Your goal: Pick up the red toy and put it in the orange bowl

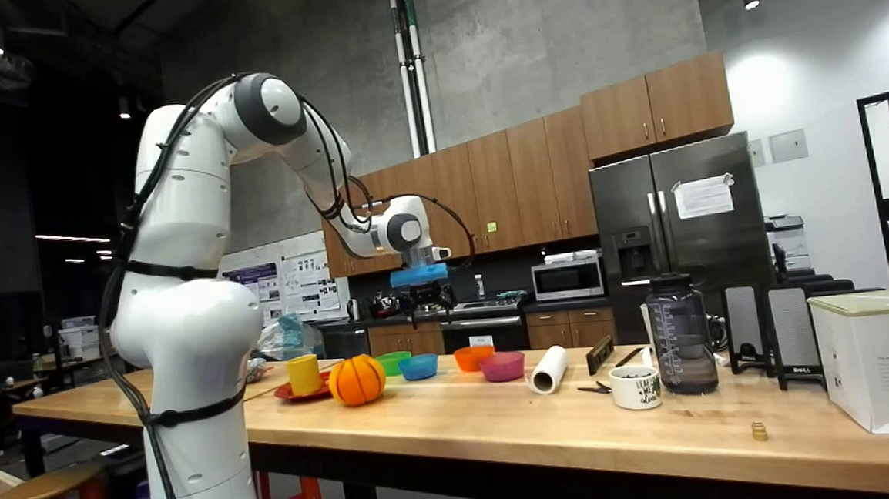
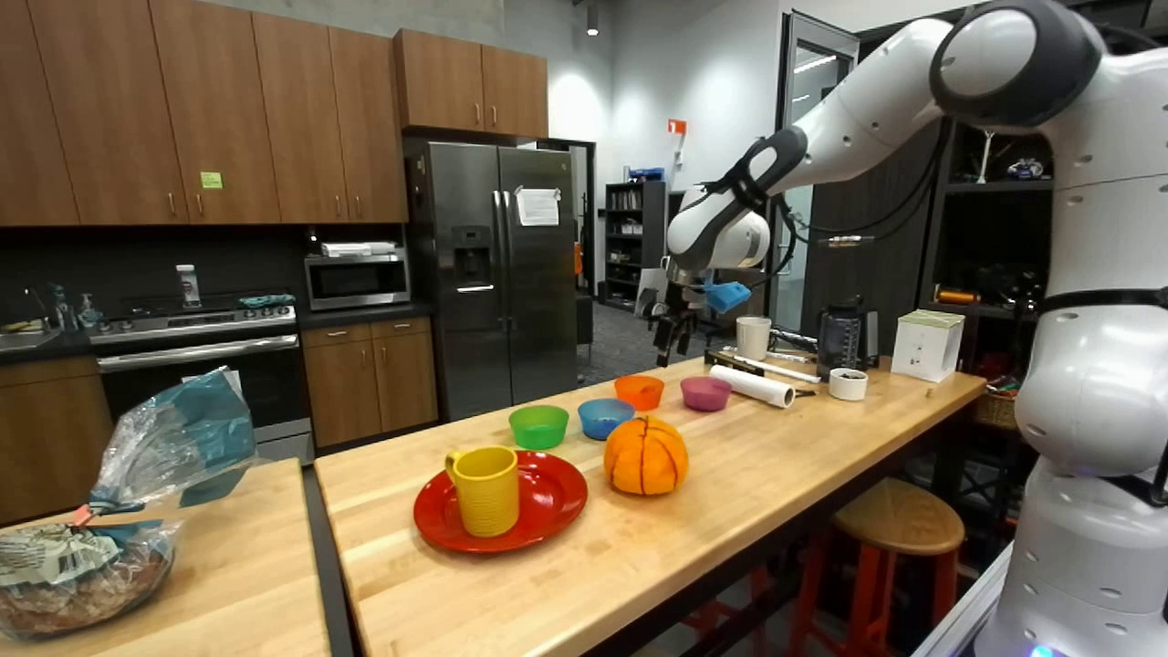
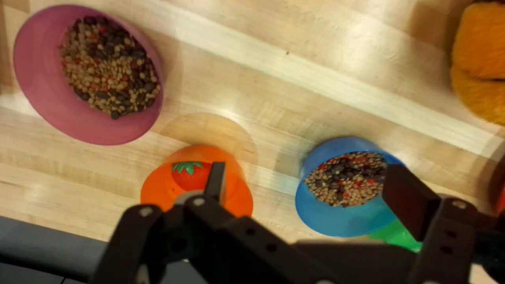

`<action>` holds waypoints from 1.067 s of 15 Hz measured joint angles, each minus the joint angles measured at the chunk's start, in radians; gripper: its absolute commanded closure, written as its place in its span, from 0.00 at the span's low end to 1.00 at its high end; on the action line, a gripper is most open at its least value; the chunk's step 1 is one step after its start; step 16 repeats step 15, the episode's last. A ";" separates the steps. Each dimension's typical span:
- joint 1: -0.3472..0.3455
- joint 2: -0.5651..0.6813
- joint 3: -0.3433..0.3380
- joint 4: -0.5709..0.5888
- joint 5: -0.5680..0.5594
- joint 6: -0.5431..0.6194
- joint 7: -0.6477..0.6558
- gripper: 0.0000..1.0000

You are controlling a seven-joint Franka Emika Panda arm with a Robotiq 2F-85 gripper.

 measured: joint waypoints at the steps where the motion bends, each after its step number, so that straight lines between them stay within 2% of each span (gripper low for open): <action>1: 0.004 -0.045 0.000 -0.034 0.013 -0.022 0.000 0.00; 7: 0.046 -0.297 -0.038 -0.207 0.087 -0.146 -0.002 0.00; 15: 0.118 -0.587 -0.111 -0.377 0.092 -0.270 -0.001 0.00; 16: 0.118 -0.587 -0.111 -0.377 0.092 -0.270 -0.001 0.00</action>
